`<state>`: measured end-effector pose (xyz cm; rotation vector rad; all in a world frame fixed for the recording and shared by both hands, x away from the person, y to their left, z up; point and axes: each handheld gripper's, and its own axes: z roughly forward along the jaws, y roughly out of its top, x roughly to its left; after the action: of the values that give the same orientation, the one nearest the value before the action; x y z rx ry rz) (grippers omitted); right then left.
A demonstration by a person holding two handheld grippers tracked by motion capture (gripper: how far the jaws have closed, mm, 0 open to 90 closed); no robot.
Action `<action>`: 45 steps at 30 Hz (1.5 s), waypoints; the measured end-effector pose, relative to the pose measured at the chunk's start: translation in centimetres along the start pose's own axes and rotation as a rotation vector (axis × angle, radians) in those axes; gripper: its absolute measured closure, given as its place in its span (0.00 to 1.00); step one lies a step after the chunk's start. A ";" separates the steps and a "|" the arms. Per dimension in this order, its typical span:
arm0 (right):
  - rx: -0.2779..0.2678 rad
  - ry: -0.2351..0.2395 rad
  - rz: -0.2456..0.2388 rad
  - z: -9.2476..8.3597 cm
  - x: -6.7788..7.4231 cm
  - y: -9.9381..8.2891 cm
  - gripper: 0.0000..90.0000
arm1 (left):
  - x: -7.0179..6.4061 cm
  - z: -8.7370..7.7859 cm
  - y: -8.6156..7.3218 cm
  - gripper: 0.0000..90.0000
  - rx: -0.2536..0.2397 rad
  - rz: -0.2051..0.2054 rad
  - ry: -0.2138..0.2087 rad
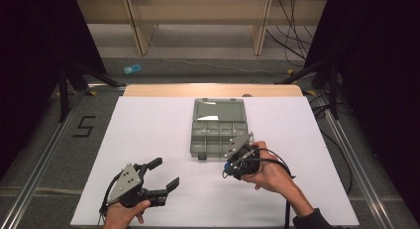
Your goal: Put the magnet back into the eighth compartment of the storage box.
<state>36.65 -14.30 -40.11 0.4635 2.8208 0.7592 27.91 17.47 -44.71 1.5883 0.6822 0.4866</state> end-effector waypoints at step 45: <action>-0.022 -0.119 0.124 -0.3 -5.6 -1.6 0.70 | 0.0 0.0 0.0 0.18 -0.001 -0.008 0.000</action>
<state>41.39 -17.66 -40.13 0.6627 2.6909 0.7575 27.93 17.46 -44.73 1.5839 0.6875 0.4809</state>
